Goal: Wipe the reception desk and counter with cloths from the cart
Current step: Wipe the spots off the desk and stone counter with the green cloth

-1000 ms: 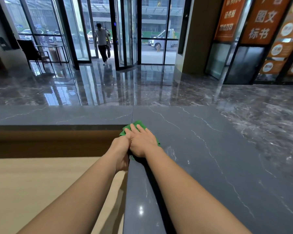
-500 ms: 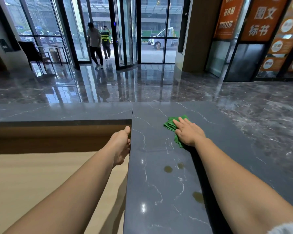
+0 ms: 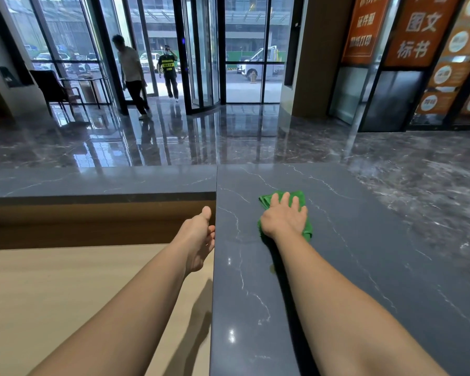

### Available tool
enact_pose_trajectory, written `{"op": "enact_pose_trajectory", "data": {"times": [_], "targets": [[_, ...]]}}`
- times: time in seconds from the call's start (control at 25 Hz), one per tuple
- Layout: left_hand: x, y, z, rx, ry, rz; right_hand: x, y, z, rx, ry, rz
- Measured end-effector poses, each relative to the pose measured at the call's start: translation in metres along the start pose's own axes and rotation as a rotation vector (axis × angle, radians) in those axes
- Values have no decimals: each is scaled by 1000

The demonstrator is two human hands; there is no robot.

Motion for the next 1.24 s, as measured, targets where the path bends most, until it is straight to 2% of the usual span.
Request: {"op": "enact_pose_trajectory", "data": {"times": [0.28,0.44,0.56,0.72,1.0,1.12,1.24], "targets": [[5,-6,8,65,213,25,117,33,-22,22,-20,304],[10,2,8,37,225,25,125,46,-23,63,28,521],[11,11,7,-5,170,11,104,46,-20,73,32,604],[13,21,9,-61,131,5,42,42,-10,62,23,530],[32,50,12,-179,14,-3,-93,52,11,71,61,263],[44,66,20,-183,-29,35,-104,59,11,81,36,172],[59,78,32,-175,3,78,-71,71,7,58,12,78]]}}
Point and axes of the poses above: each hand's wrist, its own y-axis away from the middle knuckle, its own z-axis out of the back of the hand, x = y × z, the point moved 8 cm from there along -y, towards the middle knuckle, and after that the axes turned 11 degrees about z, right-handed, at the moved point
